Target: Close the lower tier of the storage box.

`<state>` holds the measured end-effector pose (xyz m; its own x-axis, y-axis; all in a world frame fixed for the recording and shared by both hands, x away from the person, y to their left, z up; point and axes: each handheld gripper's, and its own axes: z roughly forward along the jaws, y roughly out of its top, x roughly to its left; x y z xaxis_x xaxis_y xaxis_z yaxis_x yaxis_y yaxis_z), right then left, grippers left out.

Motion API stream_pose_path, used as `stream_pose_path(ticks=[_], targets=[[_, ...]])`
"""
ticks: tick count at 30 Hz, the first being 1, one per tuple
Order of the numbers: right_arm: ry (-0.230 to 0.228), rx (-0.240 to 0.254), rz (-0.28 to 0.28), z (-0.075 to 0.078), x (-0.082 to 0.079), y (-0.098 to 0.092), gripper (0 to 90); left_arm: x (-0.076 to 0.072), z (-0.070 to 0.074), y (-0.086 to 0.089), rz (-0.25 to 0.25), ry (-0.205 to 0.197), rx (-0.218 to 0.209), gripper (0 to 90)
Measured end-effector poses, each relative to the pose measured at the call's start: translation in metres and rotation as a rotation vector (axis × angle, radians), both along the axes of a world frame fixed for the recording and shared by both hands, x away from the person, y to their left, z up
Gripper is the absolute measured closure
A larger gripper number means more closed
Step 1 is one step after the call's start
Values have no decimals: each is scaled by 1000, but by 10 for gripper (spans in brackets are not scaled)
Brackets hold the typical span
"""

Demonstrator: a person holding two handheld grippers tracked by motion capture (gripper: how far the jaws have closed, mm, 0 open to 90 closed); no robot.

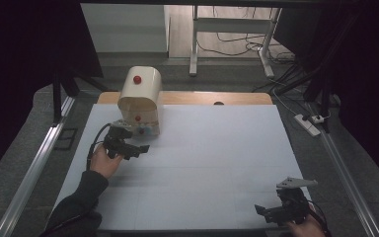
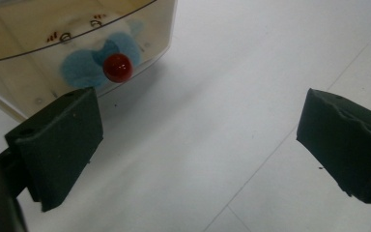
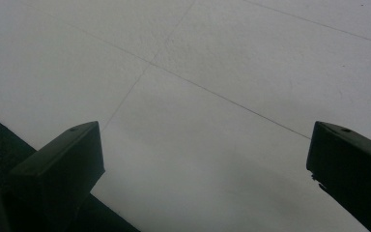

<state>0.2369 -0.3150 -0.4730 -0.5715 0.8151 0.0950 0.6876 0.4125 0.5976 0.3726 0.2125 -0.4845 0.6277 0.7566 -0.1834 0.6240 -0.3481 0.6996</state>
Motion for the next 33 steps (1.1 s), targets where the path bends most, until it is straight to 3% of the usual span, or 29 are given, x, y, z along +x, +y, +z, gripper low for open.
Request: stream_pose_path(ticks=[33], targets=[[2, -1, 3, 0, 0, 0, 0, -22, 5, 3, -43, -9, -33, 0]])
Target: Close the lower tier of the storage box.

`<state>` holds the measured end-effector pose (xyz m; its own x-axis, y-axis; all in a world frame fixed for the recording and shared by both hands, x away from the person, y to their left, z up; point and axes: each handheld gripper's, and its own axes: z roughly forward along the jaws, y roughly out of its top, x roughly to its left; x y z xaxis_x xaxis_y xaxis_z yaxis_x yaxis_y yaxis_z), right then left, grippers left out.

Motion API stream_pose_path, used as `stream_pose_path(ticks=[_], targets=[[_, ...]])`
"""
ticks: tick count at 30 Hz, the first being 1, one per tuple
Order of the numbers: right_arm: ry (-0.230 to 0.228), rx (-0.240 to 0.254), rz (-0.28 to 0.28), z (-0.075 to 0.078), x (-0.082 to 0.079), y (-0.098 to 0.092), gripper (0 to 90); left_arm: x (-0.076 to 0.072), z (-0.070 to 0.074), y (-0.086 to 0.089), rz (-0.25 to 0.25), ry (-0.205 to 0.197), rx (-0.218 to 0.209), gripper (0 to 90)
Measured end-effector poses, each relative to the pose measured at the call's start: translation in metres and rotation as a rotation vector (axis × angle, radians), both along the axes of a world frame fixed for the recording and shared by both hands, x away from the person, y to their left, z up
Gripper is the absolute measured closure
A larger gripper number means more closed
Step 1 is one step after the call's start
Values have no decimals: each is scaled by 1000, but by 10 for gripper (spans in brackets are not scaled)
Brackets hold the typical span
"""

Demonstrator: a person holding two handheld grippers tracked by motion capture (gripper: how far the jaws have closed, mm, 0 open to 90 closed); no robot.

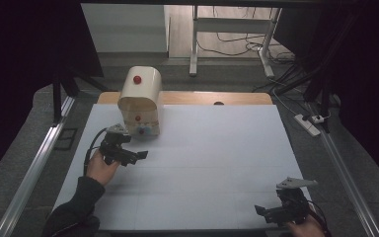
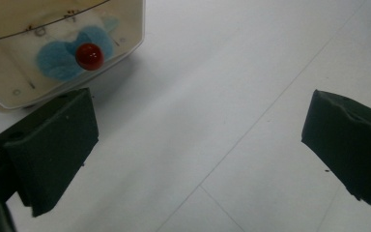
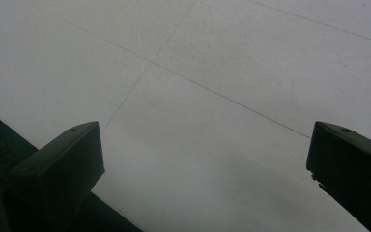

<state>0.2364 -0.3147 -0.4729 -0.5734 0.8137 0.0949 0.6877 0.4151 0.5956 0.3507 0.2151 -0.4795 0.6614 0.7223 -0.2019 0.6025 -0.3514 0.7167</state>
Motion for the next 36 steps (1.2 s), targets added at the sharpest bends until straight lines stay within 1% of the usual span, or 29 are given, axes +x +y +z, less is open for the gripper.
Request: stream_pose_path(ticks=[7, 12, 16, 25, 36], targets=[[-2, 0, 4, 0, 0, 0, 0, -6, 2, 0, 1, 4, -4, 0], [-1, 1, 6, 0, 0, 0, 0, -10, 1, 0, 0, 5, 9, 0], [-1, 1, 6, 0, 0, 0, 0, -13, 2, 0, 1, 3, 10, 0], [-1, -1, 6, 0, 0, 1, 0, -21, 1, 3, 11, 9, -6, 0], [-1, -2, 7, 0, -1, 1, 0, -31, 0, 7, 9, 13, -23, 0]])
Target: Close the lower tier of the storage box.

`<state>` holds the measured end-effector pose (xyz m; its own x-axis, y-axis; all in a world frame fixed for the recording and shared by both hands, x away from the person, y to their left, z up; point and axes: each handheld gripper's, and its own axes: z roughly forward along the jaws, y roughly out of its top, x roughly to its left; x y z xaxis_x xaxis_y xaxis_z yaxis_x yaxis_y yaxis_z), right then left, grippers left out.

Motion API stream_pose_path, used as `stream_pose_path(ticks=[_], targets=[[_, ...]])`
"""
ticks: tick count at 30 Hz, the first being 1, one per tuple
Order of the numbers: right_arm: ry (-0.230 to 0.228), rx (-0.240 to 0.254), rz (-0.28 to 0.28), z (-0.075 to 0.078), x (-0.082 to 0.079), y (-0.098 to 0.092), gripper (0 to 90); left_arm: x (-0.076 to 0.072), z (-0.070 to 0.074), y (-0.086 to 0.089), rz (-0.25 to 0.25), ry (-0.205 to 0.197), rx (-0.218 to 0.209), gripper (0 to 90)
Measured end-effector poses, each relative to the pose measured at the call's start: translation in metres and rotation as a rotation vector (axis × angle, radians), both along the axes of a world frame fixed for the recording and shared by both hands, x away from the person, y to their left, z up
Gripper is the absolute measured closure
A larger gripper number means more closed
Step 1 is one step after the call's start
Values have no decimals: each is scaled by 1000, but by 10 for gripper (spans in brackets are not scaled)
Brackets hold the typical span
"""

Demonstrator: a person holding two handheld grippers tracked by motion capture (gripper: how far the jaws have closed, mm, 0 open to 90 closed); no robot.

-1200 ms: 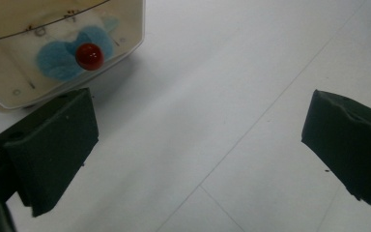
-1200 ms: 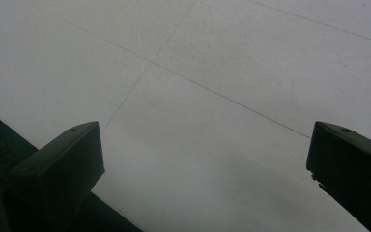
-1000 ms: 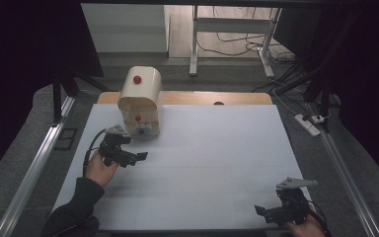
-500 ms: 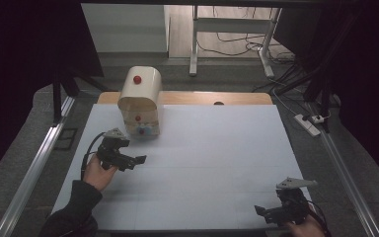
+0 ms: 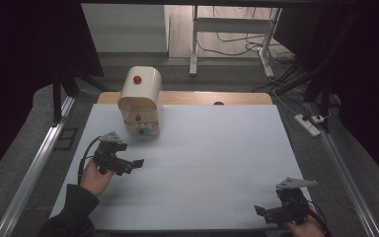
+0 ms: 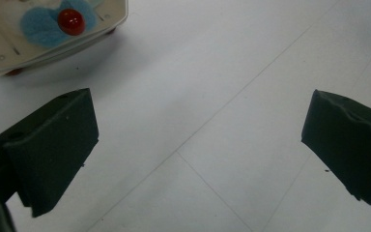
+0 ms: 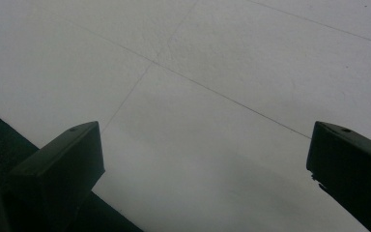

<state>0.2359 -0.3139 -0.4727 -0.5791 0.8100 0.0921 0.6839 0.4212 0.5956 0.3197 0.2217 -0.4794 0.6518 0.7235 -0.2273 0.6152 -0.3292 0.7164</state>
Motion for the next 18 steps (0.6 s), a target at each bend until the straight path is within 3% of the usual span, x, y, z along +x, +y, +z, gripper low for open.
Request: stream_pose_path(ticks=[18], targets=[[-4, -1, 3, 0, 0, 0, 0, -12, 0, 7, 12, 11, -29, 0]])
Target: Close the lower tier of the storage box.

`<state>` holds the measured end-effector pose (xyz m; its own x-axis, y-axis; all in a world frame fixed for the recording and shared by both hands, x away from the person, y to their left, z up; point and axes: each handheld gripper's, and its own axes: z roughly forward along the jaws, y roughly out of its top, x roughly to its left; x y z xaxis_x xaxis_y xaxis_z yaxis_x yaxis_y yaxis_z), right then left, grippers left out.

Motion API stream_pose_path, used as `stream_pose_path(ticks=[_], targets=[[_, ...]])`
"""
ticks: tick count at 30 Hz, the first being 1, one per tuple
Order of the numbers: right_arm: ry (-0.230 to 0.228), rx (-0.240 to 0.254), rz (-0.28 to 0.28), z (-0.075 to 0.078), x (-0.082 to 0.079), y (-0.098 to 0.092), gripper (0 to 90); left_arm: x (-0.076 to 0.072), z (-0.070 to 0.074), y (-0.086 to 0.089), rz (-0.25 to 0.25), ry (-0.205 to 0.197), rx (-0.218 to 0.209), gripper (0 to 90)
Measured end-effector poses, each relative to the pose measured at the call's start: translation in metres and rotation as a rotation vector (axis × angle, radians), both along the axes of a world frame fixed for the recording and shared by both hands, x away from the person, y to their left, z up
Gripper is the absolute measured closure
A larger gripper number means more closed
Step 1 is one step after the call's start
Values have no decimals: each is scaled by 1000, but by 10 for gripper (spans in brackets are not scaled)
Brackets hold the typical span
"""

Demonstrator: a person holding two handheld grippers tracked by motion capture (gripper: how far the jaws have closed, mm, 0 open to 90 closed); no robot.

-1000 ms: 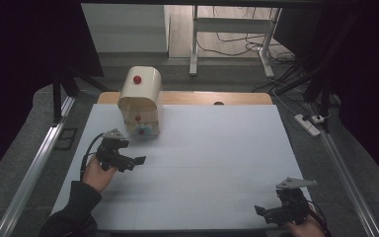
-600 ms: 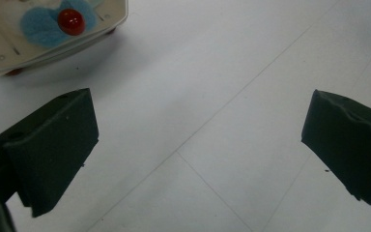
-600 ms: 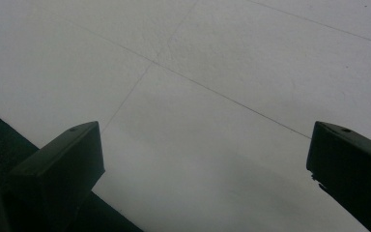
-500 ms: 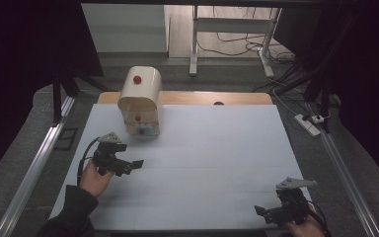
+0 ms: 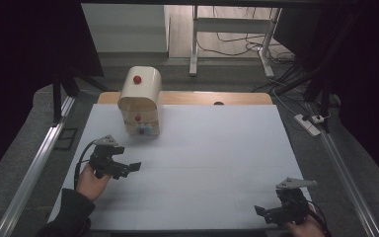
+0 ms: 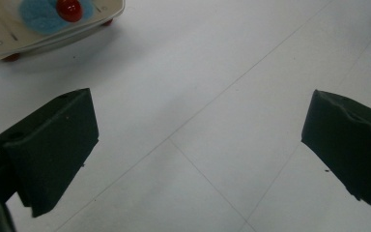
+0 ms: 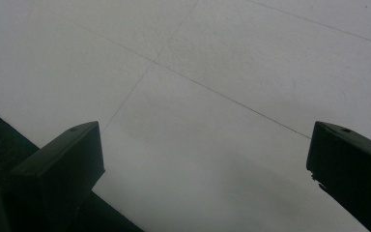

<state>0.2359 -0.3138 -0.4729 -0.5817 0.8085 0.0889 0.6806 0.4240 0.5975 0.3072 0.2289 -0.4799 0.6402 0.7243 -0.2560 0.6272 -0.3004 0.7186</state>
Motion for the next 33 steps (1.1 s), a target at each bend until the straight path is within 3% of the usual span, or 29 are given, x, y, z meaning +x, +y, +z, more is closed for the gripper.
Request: stream_pose_path(ticks=[7, 33], targets=[[0, -1, 1, 0, 0, 0, 0, -6, -1, 5, 2, 10, -22, 0], [0, -3, -2, 0, 0, 0, 0, -36, -2, 21, 32, 16, -37, 0]])
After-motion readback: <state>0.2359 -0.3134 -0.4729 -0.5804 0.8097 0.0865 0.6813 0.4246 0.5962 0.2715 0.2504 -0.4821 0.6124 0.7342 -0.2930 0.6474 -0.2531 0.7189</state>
